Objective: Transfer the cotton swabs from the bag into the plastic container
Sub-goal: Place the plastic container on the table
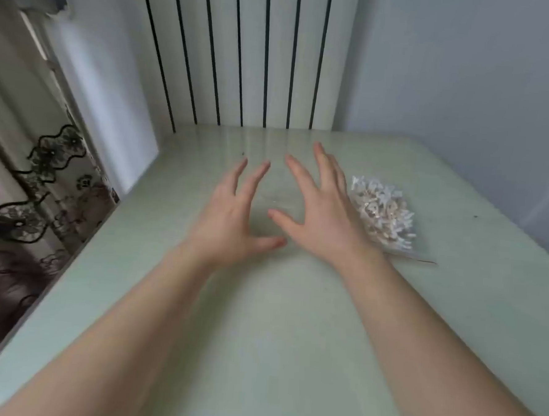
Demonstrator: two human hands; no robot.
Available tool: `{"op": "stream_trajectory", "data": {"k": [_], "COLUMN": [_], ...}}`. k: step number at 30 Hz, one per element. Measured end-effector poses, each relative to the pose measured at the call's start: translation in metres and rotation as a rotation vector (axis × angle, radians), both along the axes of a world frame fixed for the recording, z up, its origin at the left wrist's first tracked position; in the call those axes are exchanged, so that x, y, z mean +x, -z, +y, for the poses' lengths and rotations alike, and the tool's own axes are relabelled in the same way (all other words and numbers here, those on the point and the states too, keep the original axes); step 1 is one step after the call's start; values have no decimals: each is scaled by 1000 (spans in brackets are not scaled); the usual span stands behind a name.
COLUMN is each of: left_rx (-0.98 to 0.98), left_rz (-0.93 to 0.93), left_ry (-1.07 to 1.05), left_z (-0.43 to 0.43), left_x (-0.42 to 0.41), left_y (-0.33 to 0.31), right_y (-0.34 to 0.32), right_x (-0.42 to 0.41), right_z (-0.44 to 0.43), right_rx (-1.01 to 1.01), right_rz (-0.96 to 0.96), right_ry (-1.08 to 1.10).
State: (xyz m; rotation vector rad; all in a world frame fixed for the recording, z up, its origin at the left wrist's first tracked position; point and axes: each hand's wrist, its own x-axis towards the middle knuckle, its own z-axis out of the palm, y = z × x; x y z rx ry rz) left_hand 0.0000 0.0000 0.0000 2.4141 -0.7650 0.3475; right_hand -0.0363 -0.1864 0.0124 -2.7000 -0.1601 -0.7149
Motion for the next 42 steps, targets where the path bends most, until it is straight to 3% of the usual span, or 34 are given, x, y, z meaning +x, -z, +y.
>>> {"op": "stream_trajectory", "data": {"k": [5, 19, 30, 34, 38, 42], "left_rx": [-140, -421, -406, -403, -436, -500], "left_rz": [118, 234, 170, 193, 216, 196], "left_ry": [66, 107, 88, 109, 93, 25], "left_z": [0, -6, -5, -3, -3, 0], "left_x": [12, 15, 21, 19, 16, 17], "left_y": [24, 31, 31, 29, 27, 22], "right_y": [21, 28, 29, 15, 17, 16], "right_x": [9, 7, 13, 12, 13, 20], "right_z": [-1, 12, 15, 10, 9, 6], "right_rx": [-21, 243, 198, 417, 598, 983], "right_rz": [132, 5, -83, -292, -227, -112], "right_ry": [-31, -169, -193, -92, -16, 74]}}
